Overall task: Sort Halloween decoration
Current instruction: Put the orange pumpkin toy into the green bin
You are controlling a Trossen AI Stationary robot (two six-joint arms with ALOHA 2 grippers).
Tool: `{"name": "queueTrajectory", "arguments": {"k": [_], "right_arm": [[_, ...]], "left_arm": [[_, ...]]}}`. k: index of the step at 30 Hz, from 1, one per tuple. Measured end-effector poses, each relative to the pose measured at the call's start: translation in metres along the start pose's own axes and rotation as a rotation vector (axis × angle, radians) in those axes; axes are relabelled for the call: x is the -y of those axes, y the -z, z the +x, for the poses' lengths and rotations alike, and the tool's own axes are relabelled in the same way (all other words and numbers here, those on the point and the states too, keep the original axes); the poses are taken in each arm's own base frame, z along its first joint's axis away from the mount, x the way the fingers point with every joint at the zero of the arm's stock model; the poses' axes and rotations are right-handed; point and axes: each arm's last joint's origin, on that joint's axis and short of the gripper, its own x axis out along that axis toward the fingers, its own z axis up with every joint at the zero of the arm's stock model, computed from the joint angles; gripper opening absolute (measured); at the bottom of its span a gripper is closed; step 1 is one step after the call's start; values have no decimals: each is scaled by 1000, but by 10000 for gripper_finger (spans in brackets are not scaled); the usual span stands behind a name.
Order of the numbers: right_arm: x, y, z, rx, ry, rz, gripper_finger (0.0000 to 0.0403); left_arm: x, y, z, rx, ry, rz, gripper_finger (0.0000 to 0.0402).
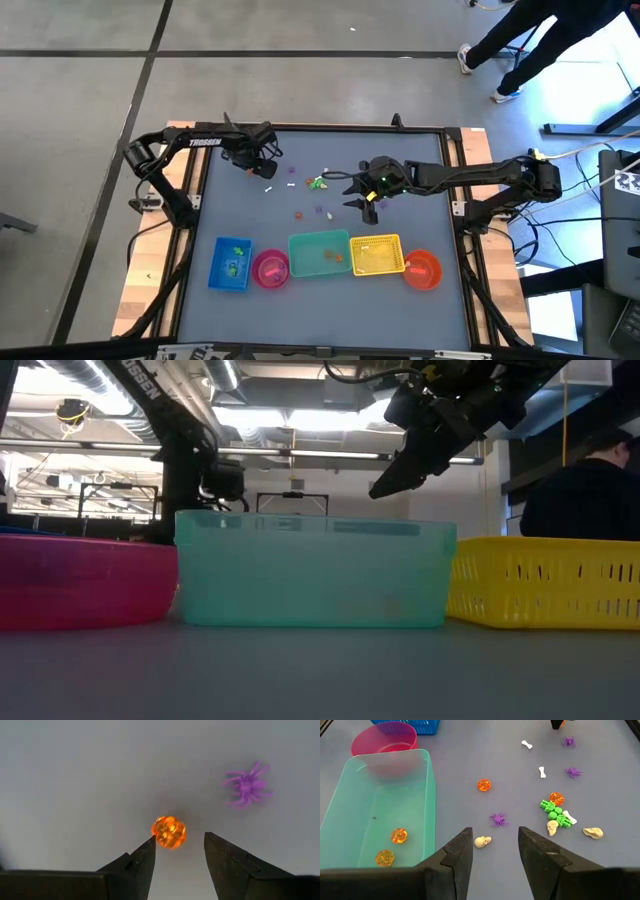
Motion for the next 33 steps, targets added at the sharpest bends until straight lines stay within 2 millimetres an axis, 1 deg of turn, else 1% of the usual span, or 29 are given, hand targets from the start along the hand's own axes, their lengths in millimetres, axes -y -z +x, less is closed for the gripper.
{"name": "queueTrajectory", "arguments": {"k": [2,7,14,25,33], "right_arm": [[0,0,0,-1,0,0,156],[0,0,0,-1,0,0,156],[0,0,0,-1,0,0,156],[0,0,0,-1,0,0,156],[0,0,0,-2,0,0,156]], "left_arm": [[0,0,3,19,8,-3,153],[-1,1,4,45,-38,-4,153],[0,-3,4,82,-20,-10,153],[0,-2,4,77,-18,-29,153],[-4,10,18,79,-12,-47,153]]}}
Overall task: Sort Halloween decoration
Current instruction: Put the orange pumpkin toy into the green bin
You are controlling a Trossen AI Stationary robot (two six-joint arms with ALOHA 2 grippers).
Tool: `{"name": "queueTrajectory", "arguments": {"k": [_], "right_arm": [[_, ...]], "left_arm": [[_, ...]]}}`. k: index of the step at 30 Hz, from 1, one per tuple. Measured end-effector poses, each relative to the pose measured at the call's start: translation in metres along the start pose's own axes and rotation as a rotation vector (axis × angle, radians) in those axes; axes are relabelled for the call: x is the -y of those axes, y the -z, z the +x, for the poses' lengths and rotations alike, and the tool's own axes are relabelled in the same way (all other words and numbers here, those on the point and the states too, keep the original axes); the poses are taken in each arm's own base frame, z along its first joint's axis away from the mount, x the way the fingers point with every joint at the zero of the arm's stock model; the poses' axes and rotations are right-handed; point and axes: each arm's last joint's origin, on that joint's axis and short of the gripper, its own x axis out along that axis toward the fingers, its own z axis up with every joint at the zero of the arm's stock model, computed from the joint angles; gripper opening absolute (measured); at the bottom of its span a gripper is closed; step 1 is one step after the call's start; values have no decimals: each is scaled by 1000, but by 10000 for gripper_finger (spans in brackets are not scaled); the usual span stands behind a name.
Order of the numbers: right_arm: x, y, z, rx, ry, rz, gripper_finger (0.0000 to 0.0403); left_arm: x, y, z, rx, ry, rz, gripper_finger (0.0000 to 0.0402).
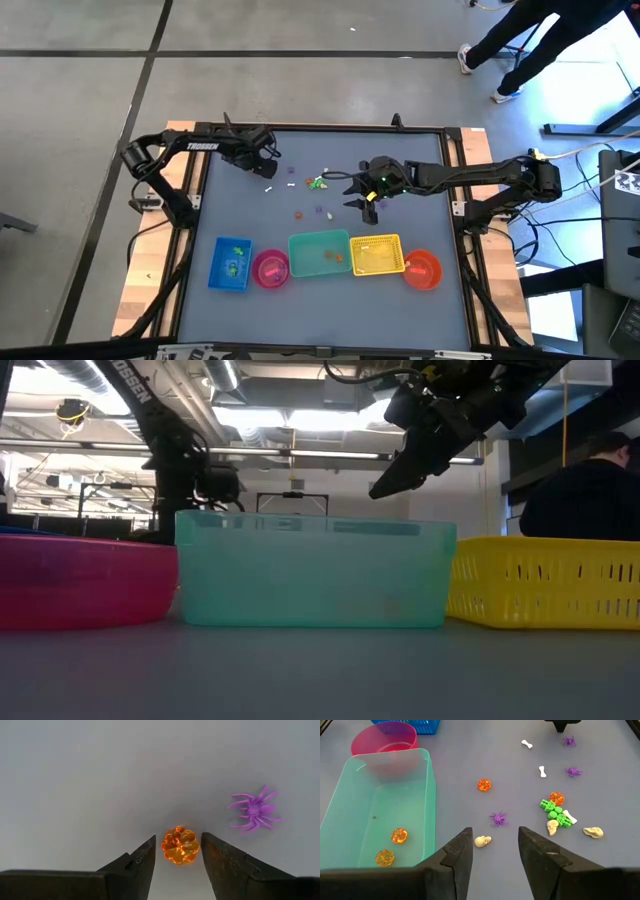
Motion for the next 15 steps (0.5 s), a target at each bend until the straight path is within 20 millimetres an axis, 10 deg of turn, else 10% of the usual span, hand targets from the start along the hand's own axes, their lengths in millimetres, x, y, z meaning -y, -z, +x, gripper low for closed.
{"name": "queueTrajectory", "arguments": {"k": [15], "right_arm": [[0,0,0,-1,0,0,156]], "left_arm": [[0,2,3,0,9,-9,105]]}}
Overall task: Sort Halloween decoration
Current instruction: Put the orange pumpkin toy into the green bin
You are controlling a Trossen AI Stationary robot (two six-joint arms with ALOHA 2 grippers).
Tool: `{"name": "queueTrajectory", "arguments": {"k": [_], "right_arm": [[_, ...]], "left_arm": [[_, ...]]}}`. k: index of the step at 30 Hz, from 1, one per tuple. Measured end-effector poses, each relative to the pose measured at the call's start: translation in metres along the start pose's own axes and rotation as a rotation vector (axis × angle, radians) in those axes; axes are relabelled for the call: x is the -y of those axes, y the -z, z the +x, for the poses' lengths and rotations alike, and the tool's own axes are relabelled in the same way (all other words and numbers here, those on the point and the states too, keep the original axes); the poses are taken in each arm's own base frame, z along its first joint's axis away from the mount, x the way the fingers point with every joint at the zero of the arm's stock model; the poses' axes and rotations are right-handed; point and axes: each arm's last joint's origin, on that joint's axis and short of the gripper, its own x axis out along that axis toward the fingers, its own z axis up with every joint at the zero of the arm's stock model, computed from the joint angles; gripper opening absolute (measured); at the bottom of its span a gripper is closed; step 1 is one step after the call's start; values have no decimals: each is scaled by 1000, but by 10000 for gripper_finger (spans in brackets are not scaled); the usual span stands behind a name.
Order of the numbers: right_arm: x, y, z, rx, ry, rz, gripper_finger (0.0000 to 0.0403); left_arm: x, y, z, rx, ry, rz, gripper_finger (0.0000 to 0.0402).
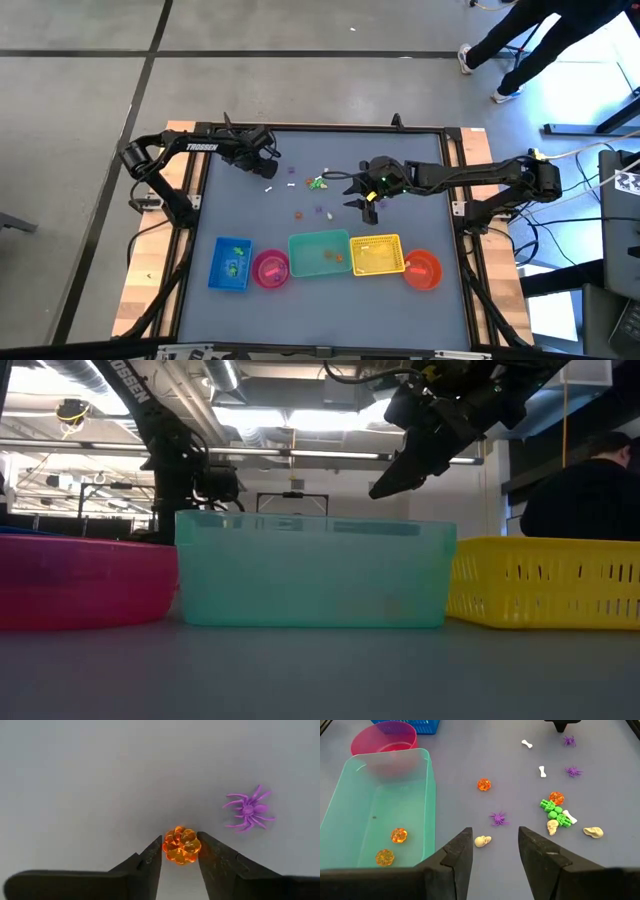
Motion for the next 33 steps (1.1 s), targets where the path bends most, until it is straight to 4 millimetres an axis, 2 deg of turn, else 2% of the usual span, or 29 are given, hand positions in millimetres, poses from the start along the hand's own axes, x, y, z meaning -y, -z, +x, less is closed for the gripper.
{"name": "queueTrajectory", "arguments": {"k": [11,21,33], "right_arm": [[0,0,0,0,0,0,156],[0,0,0,0,0,0,156],[0,0,0,0,0,0,156]], "left_arm": [[1,-1,-1,-9,14,-2,93],[11,-19,-15,14,88,3,91],[15,-20,-18,-27,169,18,92]]}}
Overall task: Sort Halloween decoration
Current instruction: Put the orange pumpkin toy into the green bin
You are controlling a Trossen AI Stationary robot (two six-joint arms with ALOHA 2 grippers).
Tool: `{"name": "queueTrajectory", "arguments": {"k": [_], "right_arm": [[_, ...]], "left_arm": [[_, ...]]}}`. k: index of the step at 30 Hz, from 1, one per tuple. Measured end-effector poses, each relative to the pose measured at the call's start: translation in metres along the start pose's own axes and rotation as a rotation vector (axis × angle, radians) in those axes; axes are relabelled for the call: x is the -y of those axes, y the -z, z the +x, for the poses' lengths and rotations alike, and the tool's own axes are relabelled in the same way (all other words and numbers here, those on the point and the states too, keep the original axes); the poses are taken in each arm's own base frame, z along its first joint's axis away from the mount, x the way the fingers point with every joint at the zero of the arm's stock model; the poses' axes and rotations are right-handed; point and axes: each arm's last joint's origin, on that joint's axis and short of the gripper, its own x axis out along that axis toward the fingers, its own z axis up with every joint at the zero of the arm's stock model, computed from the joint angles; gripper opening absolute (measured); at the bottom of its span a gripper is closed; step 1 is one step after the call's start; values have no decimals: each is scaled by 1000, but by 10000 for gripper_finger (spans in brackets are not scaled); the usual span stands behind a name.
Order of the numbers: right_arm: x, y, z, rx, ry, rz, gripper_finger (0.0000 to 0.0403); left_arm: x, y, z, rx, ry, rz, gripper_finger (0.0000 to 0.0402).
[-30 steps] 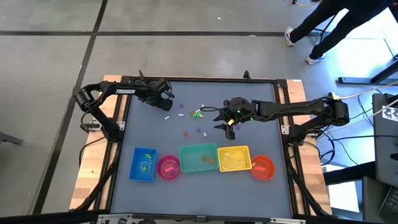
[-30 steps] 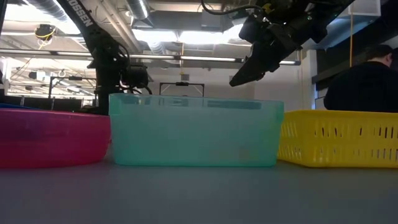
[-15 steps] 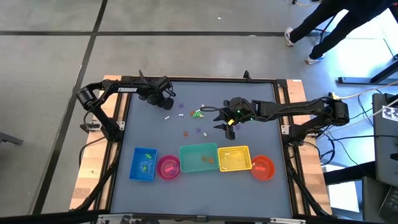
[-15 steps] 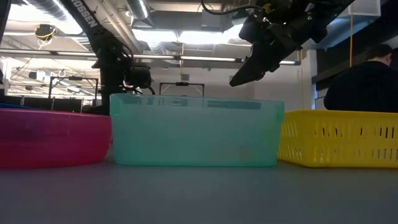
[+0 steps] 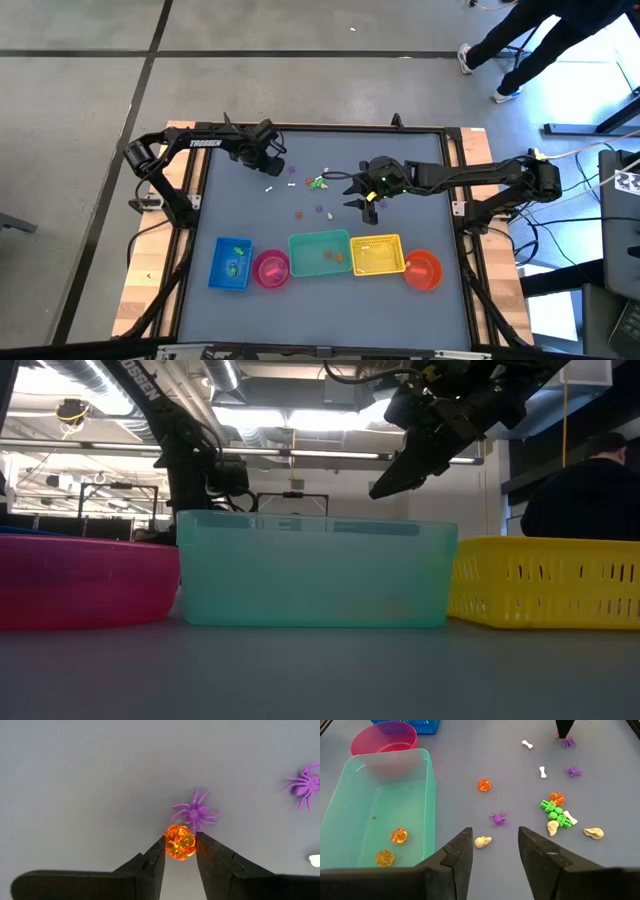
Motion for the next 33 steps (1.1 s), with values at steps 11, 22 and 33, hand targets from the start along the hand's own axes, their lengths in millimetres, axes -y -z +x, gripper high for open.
{"name": "queueTrajectory", "arguments": {"k": [11,22,33], "right_arm": [[0,0,0,0,0,0,156],[0,0,0,0,0,0,156],[0,0,0,0,0,0,156]], "left_arm": [[1,12,5,-25,-23,90,93],[1,14,7,-22,-21,111,93],[1,14,7,-21,-21,109,68]]}}
